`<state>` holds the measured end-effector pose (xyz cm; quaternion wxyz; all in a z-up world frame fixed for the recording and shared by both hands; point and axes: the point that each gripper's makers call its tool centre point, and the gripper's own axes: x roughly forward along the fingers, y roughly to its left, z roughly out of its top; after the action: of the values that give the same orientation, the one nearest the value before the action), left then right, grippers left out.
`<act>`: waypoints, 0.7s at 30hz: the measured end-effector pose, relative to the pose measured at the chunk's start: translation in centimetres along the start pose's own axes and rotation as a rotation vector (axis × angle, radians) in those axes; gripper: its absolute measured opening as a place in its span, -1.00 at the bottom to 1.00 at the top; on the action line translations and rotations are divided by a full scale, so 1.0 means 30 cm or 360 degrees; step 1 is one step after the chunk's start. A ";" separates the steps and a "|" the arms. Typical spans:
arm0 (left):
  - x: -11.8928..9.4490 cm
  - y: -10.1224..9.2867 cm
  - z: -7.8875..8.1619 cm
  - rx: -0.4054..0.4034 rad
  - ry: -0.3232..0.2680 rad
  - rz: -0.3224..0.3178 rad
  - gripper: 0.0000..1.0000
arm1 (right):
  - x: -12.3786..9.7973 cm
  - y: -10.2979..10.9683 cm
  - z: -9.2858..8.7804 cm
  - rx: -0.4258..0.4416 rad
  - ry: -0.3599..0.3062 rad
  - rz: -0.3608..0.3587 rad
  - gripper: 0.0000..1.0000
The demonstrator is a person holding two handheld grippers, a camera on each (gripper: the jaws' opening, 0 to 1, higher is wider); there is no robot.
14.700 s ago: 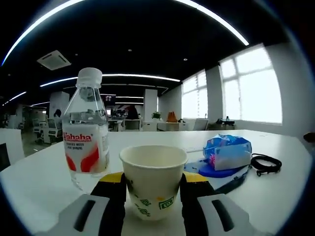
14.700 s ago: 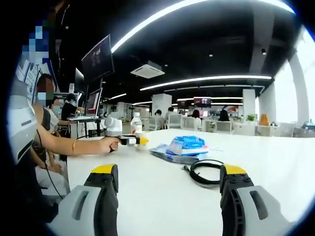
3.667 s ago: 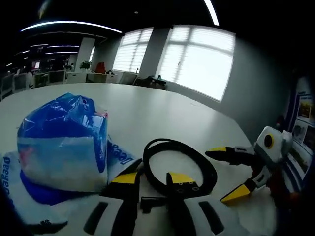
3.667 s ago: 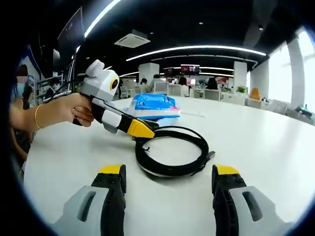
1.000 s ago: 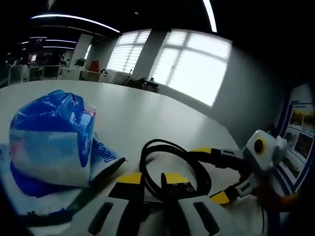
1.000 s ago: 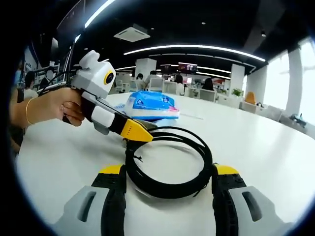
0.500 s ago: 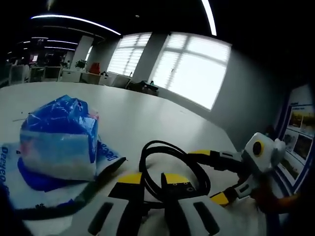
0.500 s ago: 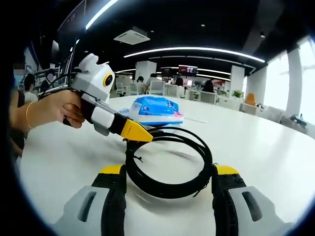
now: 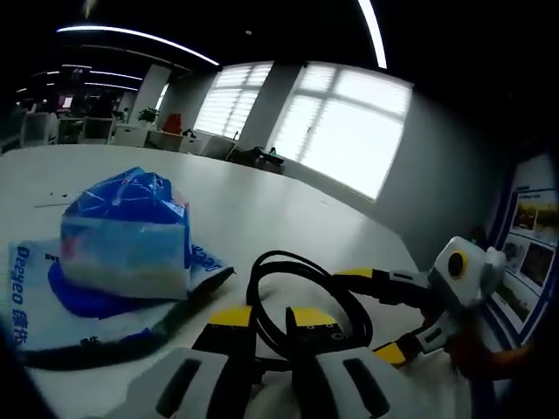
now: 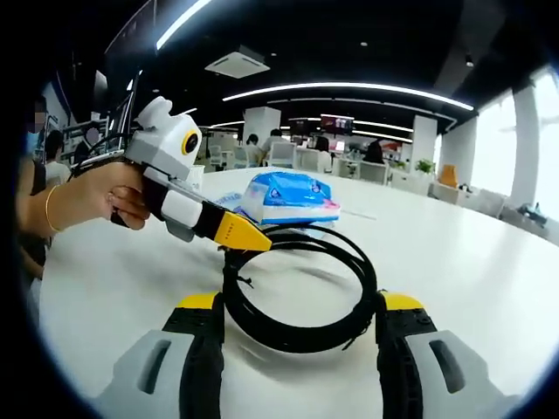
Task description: Arrange the tabletop items into an orderly group along one side of the table until the central work area is clear of visible clutter.
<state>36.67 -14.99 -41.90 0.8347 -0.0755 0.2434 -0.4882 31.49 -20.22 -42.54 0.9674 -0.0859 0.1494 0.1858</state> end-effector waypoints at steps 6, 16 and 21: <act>-0.025 0.009 -0.005 0.0007 -0.0010 0.0007 -0.76 | 0.007 0.024 0.004 -0.0008 0.0006 0.0007 0.34; -0.072 0.036 -0.025 -0.0013 -0.0024 0.0027 -0.76 | 0.022 0.075 0.005 -0.0021 0.0016 0.0022 0.34; -0.094 0.042 -0.028 0.0016 -0.0023 0.0049 -0.76 | 0.031 0.096 0.005 -0.0015 0.0017 0.0036 0.34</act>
<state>36.09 -11.84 -42.16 0.8442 -0.0712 0.2360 -0.4760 31.23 -17.25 -43.02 0.9640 -0.0897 0.1546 0.1969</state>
